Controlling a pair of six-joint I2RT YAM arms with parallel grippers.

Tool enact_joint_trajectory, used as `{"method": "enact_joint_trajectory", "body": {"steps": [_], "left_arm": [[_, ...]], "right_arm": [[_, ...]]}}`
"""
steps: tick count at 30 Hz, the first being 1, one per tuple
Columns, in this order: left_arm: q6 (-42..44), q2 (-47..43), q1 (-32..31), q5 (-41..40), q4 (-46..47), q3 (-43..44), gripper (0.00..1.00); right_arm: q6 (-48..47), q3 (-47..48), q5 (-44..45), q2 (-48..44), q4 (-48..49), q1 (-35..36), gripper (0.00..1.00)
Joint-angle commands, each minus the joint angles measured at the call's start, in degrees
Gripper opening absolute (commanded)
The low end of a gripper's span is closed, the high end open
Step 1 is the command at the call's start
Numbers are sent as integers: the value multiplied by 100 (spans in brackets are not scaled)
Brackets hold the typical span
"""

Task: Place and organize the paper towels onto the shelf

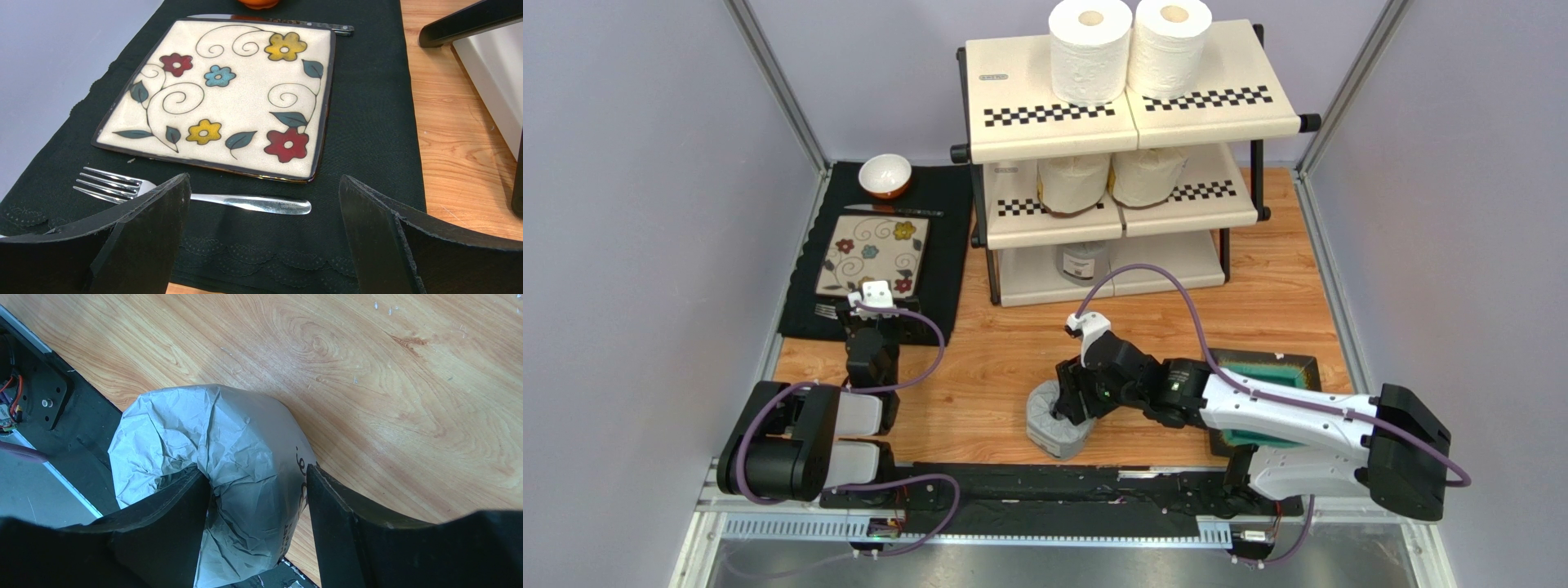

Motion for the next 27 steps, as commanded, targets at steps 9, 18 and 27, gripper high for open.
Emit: {"method": "enact_joint_trajectory", "body": {"steps": [9,18,27], "left_arm": [[40,3,36,31,167,-1342,99],[40,3,36,31,167,-1342,99],[40,3,36,31,167,-1334,99]], "right_arm": [[41,150,583,-476,-116,18,35],[621,106,2930,-1506,-1125,-753,32],[455,-254,2931,-1971,250,-2529,30]]}}
